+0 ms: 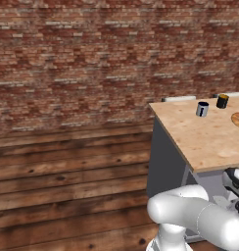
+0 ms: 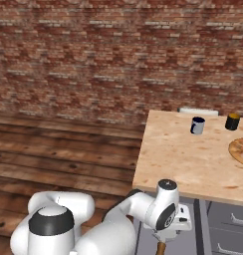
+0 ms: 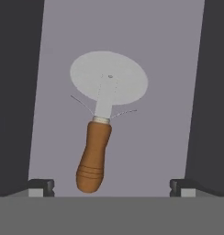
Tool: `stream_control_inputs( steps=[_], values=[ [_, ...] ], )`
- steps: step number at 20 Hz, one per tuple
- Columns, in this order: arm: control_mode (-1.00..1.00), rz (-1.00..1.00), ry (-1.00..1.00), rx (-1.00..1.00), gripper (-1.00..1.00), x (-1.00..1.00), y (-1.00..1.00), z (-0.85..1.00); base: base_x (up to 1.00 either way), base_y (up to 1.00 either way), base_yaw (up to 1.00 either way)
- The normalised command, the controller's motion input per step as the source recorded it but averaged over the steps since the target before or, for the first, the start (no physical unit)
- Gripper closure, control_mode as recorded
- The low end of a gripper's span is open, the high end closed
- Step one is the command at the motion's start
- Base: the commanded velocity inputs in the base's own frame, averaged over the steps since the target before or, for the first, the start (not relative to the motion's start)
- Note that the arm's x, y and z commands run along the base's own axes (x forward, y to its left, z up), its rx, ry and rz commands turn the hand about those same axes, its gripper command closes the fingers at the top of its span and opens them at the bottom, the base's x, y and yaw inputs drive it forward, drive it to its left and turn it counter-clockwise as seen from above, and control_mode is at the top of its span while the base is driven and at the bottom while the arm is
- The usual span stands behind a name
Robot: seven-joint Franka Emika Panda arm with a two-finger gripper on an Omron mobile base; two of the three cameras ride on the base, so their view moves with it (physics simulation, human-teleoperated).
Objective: Take the pizza cutter from the drawer on the right and place it on the dining counter for cutting.
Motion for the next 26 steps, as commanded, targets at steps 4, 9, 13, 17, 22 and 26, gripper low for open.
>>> stream_control_inputs(
  steps=[4,9,13,17,22,26],
  values=[
    [-1.0,0.0,0.0,0.0,-1.0,0.0,0.0,0.0,0.0,0.0,0.0],
    [-1.0,0.0,0.0,0.0,-1.0,0.0,0.0,0.0,0.0,0.0,0.0],
    [-1.0,0.0,0.0,0.01,-1.0,0.0,0.04,0.0,0.0,0.0,0.0],
    [-1.0,0.0,0.04,0.03,-1.0,0.0,0.03,-0.03,0.0,0.0,0.0],
    [-1.0,0.0,0.01,0.03,-1.0,0.0,0.01,-0.24,0.0,0.0,0.0],
    [-1.0,0.0,0.0,0.06,-1.0,0.01,0.0,-0.23,0.0,0.0,0.0]
  ],
)
